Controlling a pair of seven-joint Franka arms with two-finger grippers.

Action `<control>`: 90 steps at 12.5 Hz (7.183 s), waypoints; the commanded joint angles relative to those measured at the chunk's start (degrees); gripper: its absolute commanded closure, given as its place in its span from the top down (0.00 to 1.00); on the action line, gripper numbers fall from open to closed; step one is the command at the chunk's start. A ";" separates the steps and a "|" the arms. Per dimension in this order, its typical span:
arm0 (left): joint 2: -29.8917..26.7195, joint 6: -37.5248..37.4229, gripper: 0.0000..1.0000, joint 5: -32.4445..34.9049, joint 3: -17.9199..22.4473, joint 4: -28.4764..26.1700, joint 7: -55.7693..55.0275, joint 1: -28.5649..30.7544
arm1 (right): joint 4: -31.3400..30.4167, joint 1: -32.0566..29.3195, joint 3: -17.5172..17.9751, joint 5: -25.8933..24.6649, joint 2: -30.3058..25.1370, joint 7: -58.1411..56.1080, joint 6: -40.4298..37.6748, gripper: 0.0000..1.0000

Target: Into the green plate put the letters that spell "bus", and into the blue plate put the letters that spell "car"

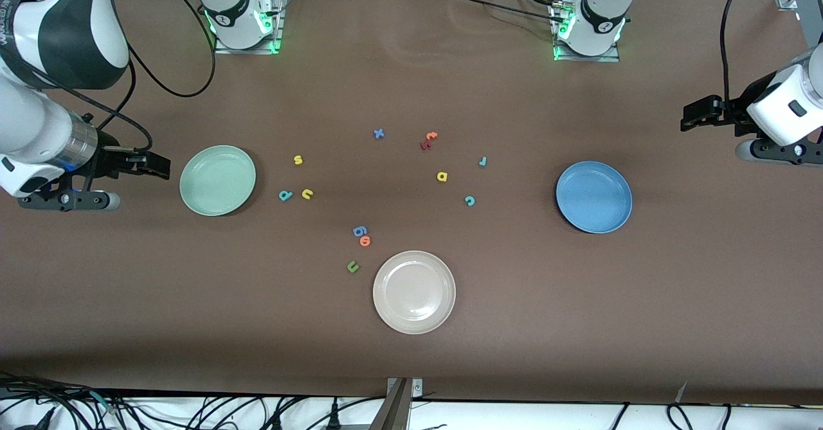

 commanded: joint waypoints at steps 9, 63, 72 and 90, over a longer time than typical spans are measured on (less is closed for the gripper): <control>0.47 -0.14 1.00 1.87 -0.43 1.21 0.68 -0.13 | -0.06 -0.41 0.51 -0.34 -0.06 0.72 0.33 0.99; 19.46 70.88 0.66 10.57 -8.25 -40.36 -54.69 -28.35 | -47.61 9.44 11.68 2.83 5.39 5.73 56.23 0.57; 19.72 70.79 0.48 10.48 -8.25 -40.28 -55.05 -28.87 | -47.61 9.35 10.53 2.65 5.74 3.09 56.32 0.47; 20.42 70.70 0.17 10.39 -8.25 -39.84 -56.28 -29.14 | -42.61 9.35 1.76 2.56 -2.96 -0.94 40.68 0.06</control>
